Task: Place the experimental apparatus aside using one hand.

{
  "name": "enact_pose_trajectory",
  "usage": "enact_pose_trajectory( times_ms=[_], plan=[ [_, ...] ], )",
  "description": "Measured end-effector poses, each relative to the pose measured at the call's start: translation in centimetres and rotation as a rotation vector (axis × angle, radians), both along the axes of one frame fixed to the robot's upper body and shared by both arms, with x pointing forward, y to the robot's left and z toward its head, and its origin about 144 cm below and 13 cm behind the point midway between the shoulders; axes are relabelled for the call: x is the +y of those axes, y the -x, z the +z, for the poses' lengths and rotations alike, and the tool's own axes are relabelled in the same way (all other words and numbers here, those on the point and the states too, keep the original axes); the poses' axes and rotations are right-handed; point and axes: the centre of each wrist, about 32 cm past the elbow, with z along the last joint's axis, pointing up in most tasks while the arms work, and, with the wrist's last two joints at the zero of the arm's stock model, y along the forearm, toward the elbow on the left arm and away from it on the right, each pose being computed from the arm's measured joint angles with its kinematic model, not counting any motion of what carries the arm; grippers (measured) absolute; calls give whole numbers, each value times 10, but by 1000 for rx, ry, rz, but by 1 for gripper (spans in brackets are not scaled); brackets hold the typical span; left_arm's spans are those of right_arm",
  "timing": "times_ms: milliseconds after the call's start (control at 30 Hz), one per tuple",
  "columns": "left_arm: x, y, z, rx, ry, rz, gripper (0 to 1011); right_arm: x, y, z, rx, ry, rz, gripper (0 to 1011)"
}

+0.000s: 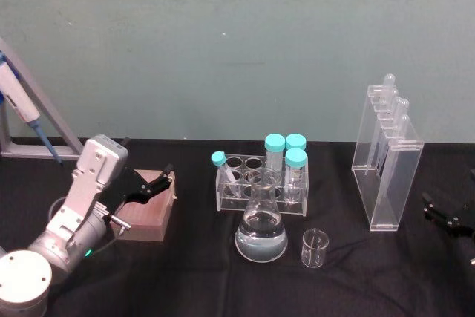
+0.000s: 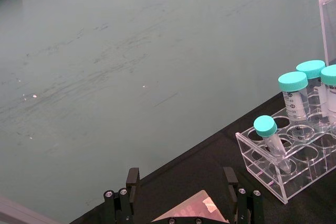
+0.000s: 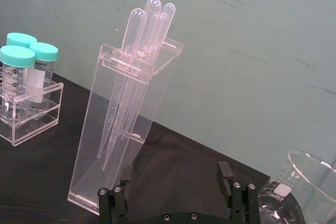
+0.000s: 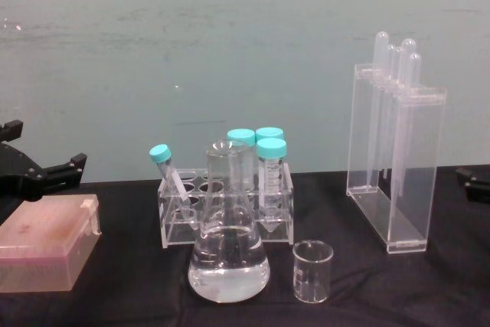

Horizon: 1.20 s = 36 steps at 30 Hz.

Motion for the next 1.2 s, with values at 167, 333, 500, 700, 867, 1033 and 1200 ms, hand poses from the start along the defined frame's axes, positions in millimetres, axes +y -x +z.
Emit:
enact_pose_trajectory(
  times_ms=[167, 333, 500, 700, 867, 1033, 1200],
  plan=[
    [0, 0, 0, 0, 0, 0, 1000, 0, 0, 0, 0, 0, 0, 1000],
    [0, 0, 0, 0, 0, 0, 1000, 0, 0, 0, 0, 0, 0, 1000],
    [0, 0, 0, 0, 0, 0, 1000, 0, 0, 0, 0, 0, 0, 1000],
    [0, 0, 0, 0, 0, 0, 1000, 0, 0, 0, 0, 0, 0, 1000],
    [0, 0, 0, 0, 0, 0, 1000, 0, 0, 0, 0, 0, 0, 1000],
    [0, 0, 0, 0, 0, 0, 1000, 0, 0, 0, 0, 0, 0, 1000],
    [0, 0, 0, 0, 0, 0, 1000, 0, 0, 0, 0, 0, 0, 1000]
  ],
)
